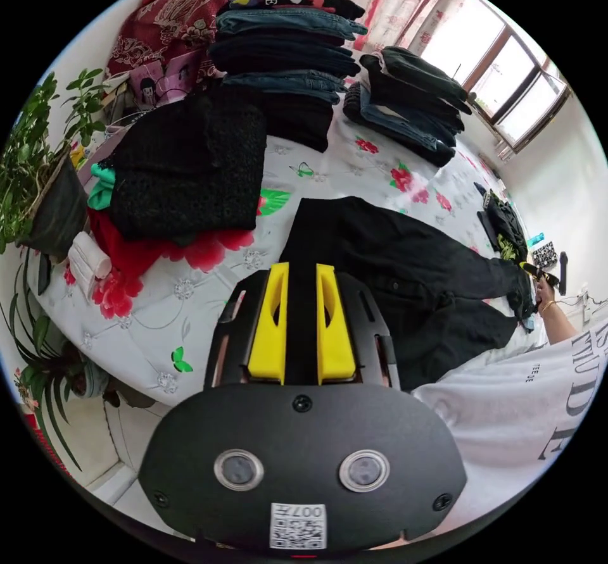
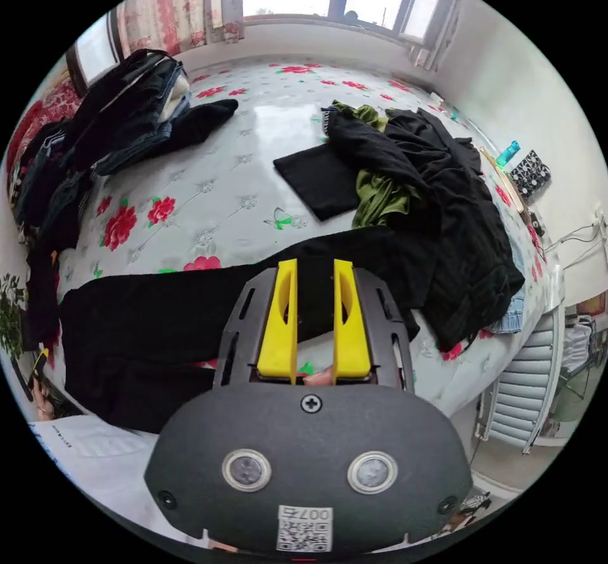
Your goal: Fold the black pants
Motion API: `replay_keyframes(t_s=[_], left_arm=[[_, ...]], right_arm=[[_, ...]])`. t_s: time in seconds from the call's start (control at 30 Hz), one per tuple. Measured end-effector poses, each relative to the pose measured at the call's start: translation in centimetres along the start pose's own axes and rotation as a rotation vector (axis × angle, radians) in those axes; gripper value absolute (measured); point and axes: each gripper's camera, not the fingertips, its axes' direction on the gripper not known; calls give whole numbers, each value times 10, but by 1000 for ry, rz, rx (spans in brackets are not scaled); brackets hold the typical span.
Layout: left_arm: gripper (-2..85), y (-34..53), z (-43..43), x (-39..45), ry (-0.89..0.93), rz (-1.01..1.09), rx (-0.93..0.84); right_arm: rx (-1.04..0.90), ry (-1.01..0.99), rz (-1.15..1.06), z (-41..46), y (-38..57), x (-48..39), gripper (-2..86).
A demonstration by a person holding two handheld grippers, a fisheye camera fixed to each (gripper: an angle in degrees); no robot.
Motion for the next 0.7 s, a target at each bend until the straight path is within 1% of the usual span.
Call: replay_keyframes(t_s=[0.03,0.1,0.2,0.27,0.37,0.4,0.43,0.47,0.5,0.53,0.57,0.6,0.63,0.7], left_arm=[[89,-12,2,-7,19,-2,16],[106,-35,13,-14,58,4,9],[131,-81,48,-11,159,31,-55],[139,-107,76,-1,183,62,-118],[119,-135,127,26,112,135,-275],[99,-139,135,40,20,174,-292],[73,-142,136,53,-2,231,-277],[66,-143,137,58,1,237,-273],[54,-141,128,63,-7,233,-217],[53,-134,106,63,-23,199,-81],[52,-129,93,62,-14,175,-8],[58,-115,69,61,-21,126,130],[65,-101,54,62,-80,97,223],[76,-90,54,63,-165,111,245]], right_arm=[[-11,-37,-38,4,3,-14,57],[-49,-156,-196,18,15,-75,55],[-96,-253,-377,32,28,-144,53],[-125,-299,-449,39,35,-175,52],[-160,-348,-501,47,43,-205,53],[-176,-370,-512,49,46,-212,54],[-185,-377,-516,51,47,-215,54],[-201,-385,-525,53,50,-219,54],[-213,-384,-534,55,54,-220,55],[-216,-380,-537,55,55,-219,55],[-215,-369,-536,54,58,-216,55],[-212,-358,-526,53,61,-210,56],[-210,-354,-518,53,62,-206,56],[-195,-355,-467,50,66,-188,57]])
